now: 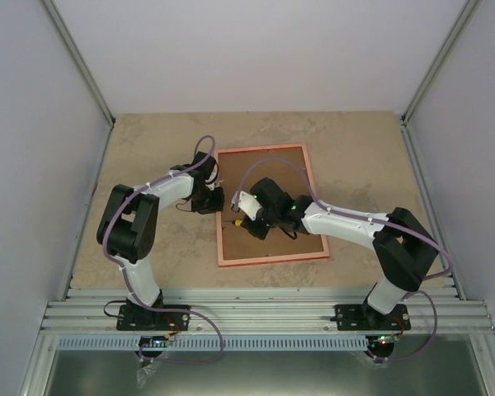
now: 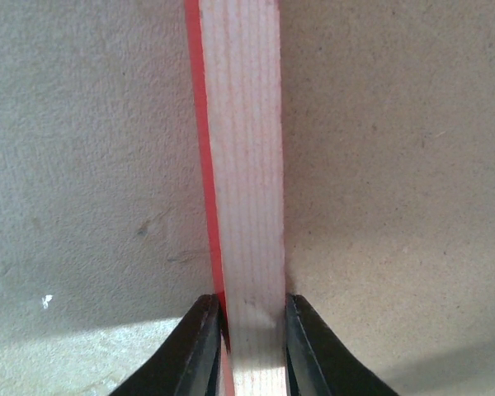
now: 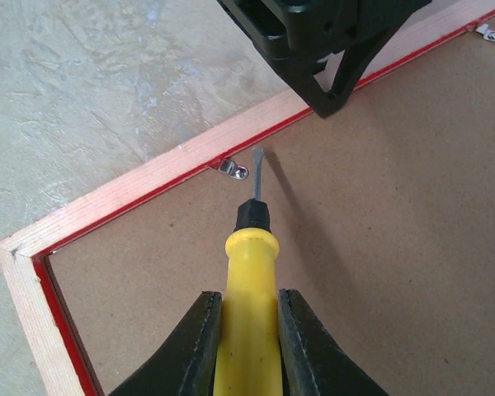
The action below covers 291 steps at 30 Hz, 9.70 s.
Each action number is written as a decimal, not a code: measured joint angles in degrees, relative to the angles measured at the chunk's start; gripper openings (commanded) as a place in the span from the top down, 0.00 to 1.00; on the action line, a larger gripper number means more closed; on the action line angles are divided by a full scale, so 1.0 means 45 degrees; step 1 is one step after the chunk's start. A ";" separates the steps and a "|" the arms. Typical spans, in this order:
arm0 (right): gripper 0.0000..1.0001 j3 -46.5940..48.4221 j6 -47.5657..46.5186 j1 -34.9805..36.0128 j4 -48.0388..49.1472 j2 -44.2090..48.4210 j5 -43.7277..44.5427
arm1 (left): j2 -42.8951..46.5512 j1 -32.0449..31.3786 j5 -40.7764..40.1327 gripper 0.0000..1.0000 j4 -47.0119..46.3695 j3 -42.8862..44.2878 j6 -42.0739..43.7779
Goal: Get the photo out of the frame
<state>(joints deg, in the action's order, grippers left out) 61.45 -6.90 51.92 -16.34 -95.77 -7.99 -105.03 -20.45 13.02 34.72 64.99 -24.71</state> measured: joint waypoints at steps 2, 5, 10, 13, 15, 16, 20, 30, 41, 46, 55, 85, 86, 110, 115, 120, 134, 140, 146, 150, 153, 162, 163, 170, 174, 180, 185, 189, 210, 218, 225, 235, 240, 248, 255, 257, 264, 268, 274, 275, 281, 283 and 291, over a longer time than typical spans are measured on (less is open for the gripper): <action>0.99 0.0053 -0.0019 0.0044 -0.0010 -0.0063 -0.0063 | 0.0000 0.0000 0.0000 0.80 0.0005 0.0005 -0.0005; 0.99 0.0136 -0.0092 0.0097 -0.0063 -0.0199 -0.0092 | 0.0000 0.0000 0.0005 0.80 0.0015 0.0015 -0.0005; 0.99 0.0282 -0.0185 0.0175 -0.0272 -0.0427 -0.0097 | 0.0000 0.0000 -0.0005 0.80 0.0015 0.0019 -0.0005; 1.00 0.0432 -0.0228 0.0199 -0.0423 -0.0510 -0.0121 | 0.0000 0.0000 -0.0005 0.80 0.0015 0.0024 0.0000; 0.99 0.0544 -0.0243 0.0223 -0.0588 -0.0534 -0.0131 | 0.0000 0.0000 -0.0005 0.80 0.0019 0.0024 0.0000; 0.99 0.0597 -0.0253 0.0233 -0.0704 -0.0534 -0.0146 | 0.0000 0.0000 -0.0010 0.80 0.0019 0.0024 0.0000; 1.00 0.0850 -0.0306 0.0277 -0.1083 -0.0627 -0.0233 | 0.0000 0.0000 -0.0005 0.80 0.0019 0.0024 0.0000; 0.99 0.1549 -0.0515 0.0355 -0.1899 -0.0952 -0.0160 | -0.0005 0.0019 -0.0024 0.80 0.0049 0.0044 0.0058; 1.00 0.1540 -0.0665 0.0432 -0.2565 -0.0636 0.0301 | -0.0010 0.0019 -0.0029 0.80 0.0053 0.0044 0.0068; 1.00 0.1452 -0.0665 0.0432 -0.2618 -0.0515 0.0593 | -0.0010 0.0019 -0.0034 0.80 0.0053 0.0049 0.0068; 0.99 0.0981 -0.0636 0.0427 -0.2535 -0.0029 0.0641 | -0.0010 0.0019 -0.0034 0.80 0.0058 0.0049 0.0068; 0.99 -0.0049 0.1326 -0.1370 0.0763 0.0685 0.1447 | 0.0588 -0.0709 0.0141 0.71 -0.0092 -0.0772 0.0199; 0.99 -0.0024 0.1350 -0.1389 0.0826 0.0534 0.1443 | 0.0607 -0.0709 0.0175 0.68 -0.0068 -0.0797 0.0204; 0.99 0.2074 0.1841 -0.2157 0.2016 -0.2395 0.0889 | -0.0311 0.0083 0.0189 0.58 0.0199 0.0748 0.0209; 0.99 0.2535 0.1923 -0.2166 0.2025 -0.2919 0.0772 | -0.0699 0.0083 0.0350 0.69 0.0165 0.0869 0.0316; 1.00 0.2701 0.2016 -0.2166 0.2001 -0.3225 0.0724 | -0.0719 0.0044 0.0471 0.74 0.0126 0.0879 0.0413; 1.00 0.3264 0.2069 -0.2166 0.1768 -0.3648 0.0403 | -0.0743 0.0044 0.0612 0.81 0.0107 0.0908 0.0471; 0.99 0.3264 0.2215 -0.2166 0.1729 -0.3648 0.0500 | -0.0743 0.0044 0.0612 0.81 0.0112 0.0923 0.0476; 0.99 0.3264 0.2433 -0.2166 0.1734 -0.3643 0.0554 | -0.0743 0.0044 0.0612 0.81 0.0117 0.0923 0.0476; 1.00 0.3264 0.2545 -0.2166 0.1734 -0.3638 0.0646 | -0.0743 0.0044 0.0612 0.81 0.0121 0.0923 0.0476; 0.99 0.3264 0.2628 -0.2166 0.1734 -0.3638 0.0661 | -0.0743 0.0044 0.0612 0.81 0.0121 0.0928 0.0476; 0.99 0.3264 0.2696 -0.2166 0.1559 -0.3638 0.0743 | -0.0743 0.0044 0.0612 0.81 0.0126 0.0928 0.0481; 0.99 0.3264 0.2701 -0.2166 0.1535 -0.3638 0.0753 | -0.0743 0.0044 0.0612 0.82 0.0126 0.0928 0.0481; 0.99 0.3264 0.2686 -0.2166 0.1491 -0.3643 0.0695 | -0.0743 0.0044 0.0612 0.82 0.0131 0.0933 0.0481; 1.00 0.3356 0.2676 -0.2166 0.1345 -0.3759 0.0495 | -0.0743 0.0044 0.0607 0.82 0.0160 0.0952 0.0481; 1.00 0.3653 0.2555 -0.2166 0.1156 -0.3915 0.0364 | -0.0743 0.0039 0.0607 0.82 0.0160 0.0952 0.0481; 0.99 0.3852 0.2341 -0.2166 0.0787 -0.3934 0.0243 | -0.0743 0.0034 0.0597 0.82 0.0165 0.0952 0.0481; 1.00 0.3963 0.2127 -0.2147 0.0481 -0.3934 0.0097 | -0.0743 0.0029 0.0573 0.82 0.0185 0.0957 0.0481; 0.99 0.4362 0.1428 -0.2059 -0.0714 -0.3891 -0.0044 | -0.0743 0.0029 0.0534 0.82 0.0296 0.0976 0.0481; 1.00 0.4143 0.1394 -0.1919 -0.1185 -0.3487 0.0457 | -0.0743 0.0029 0.0529 0.82 0.0296 0.0981 0.0481; 0.99 0.3599 0.1778 -0.1938 -0.1030 -0.3079 0.0860 | -0.0743 0.0029 0.0525 0.82 0.0296 0.0981 0.0481; 0.99 0.3084 0.2560 -0.2030 -0.0525 -0.2807 0.0821 | -0.0743 0.0029 0.0515 0.83 0.0301 0.0981 0.0481; 0.99 0.2317 0.2832 -0.2331 -0.0476 -0.2074 0.0889 | -0.0743 0.0044 0.0534 0.87 0.0291 0.0981 0.0437; 1.00 0.1107 0.3079 -0.2934 -0.0068 -0.0262 0.1229 | -0.0413 0.0296 0.0321 0.88 0.0000 0.0544 -0.0160; 0.99 0.0389 0.3172 -0.3342 0.0461 0.0724 0.1205 | 0.0325 0.0544 0.0078 0.89 -0.0641 -0.0476 -0.1851; 1.00 0.0301 0.3172 -0.3424 0.0593 0.0801 0.1146 | 0.0631 0.0544 -0.0063 0.88 -0.0913 -0.0899 -0.2516; 1.00 -0.0063 0.3167 -0.3546 0.0981 0.0865 0.0680 | 0.2521 0.0510 -0.0282 0.82 -0.2205 -0.3361 -0.5493; 1.00 -0.0097 0.3157 -0.3672 0.1146 0.0865 0.0423 | 0.3453 0.0019 -0.0690 0.75 -0.2370 -0.4323 -0.6951; 1.00 -0.0097 0.3157 -0.3886 0.1389 0.0865 0.0053 | 0.4415 -0.0675 -0.0928 0.59 -0.2157 -0.4250 -0.7684; 1.00 -0.0097 0.3157 -0.3915 0.1423 0.0865 -0.0010 | 0.4541 -0.0675 -0.1030 0.57 -0.2055 -0.4099 -0.7616; 1.00 -0.0291 0.3167 -0.3978 0.1734 0.0947 -0.0136 | 0.4517 -0.0641 -0.2399 0.44 -0.1001 -0.2011 -0.6368; 1.00 -0.0481 0.3172 -0.4027 0.1778 0.1059 -0.0131 | 0.4109 -0.0602 -0.2803 0.39 -0.0656 -0.1151 -0.5571; 0.99 -0.1025 0.3172 -0.4177 0.1836 0.1501 -0.0126 | 0.0724 -0.0257 -0.4245 0.25 0.0413 0.2574 -0.1360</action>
<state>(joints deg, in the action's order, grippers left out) 56.84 7.38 33.12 -8.08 -89.01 -8.56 -101.78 -21.61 -6.09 36.58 76.58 -30.83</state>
